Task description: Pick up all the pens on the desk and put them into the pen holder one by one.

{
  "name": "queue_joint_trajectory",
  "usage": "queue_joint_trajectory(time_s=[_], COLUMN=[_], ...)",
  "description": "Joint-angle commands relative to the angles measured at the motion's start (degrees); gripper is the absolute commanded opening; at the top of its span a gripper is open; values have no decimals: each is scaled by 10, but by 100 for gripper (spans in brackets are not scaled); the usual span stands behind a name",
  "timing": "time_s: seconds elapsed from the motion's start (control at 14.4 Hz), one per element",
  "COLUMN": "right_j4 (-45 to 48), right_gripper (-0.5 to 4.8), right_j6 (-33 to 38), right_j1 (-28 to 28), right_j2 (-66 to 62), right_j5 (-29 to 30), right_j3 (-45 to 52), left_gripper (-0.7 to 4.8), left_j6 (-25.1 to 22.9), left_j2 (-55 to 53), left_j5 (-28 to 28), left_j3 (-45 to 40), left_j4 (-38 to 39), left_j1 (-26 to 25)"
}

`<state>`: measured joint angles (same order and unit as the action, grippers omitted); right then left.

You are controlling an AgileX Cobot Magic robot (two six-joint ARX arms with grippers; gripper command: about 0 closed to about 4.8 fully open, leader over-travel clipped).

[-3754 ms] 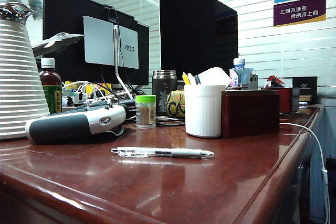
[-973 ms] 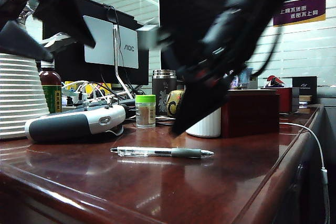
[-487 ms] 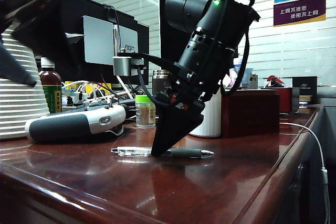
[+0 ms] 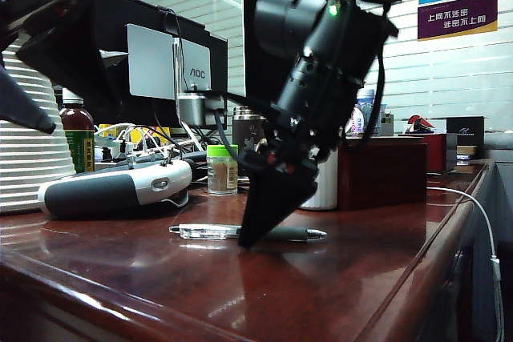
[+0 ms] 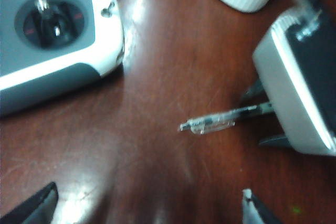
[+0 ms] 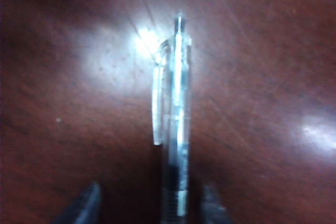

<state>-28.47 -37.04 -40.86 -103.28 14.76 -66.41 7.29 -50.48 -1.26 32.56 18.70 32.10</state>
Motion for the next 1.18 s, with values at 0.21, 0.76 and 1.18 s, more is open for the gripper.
queue_joint_trajectory(time_s=[0.21,0.76,1.18], right_j4=[-41,33,325], right_gripper=[117,-5,-5], right_j6=[1,107,318], right_j1=[3,7,78], right_j2=[-29,43,164], right_j5=[-3,-6,6], right_j3=[0,-57,-59], left_gripper=[479,479,479], left_j6=[-2,-2,-2], left_j2=[1,1,1], left_j5=[2,2,13], left_j3=[2,2,2], left_j4=[-12,-17,-16], left_j1=[1,1,1])
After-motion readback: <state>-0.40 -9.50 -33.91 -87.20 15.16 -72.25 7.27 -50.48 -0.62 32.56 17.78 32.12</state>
